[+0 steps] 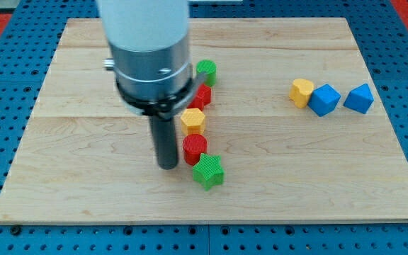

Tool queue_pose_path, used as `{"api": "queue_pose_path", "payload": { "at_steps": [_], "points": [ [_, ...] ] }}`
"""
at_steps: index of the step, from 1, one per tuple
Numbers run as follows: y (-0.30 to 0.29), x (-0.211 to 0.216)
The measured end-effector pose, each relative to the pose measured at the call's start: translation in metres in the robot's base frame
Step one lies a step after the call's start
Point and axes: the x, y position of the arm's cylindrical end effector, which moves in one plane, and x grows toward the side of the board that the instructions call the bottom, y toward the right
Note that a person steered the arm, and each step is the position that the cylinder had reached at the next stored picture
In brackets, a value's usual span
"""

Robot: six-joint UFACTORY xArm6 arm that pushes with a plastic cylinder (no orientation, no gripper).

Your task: Move the green star slightly to the left

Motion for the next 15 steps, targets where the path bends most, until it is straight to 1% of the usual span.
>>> {"api": "queue_pose_path", "payload": {
  "at_steps": [1,2,3,4,5,6,7,8,10,11,12,15],
  "points": [
    [-0.035,0.053],
    [-0.023,0.082],
    [-0.004,0.083],
    [0.041,0.082],
    [0.059,0.082],
    [0.129,0.082],
    [0.134,0.082],
    [0.134,0.043],
    [0.136,0.0],
    [0.136,0.003],
    [0.108,0.034],
    [0.1,0.037]
  ]
}}
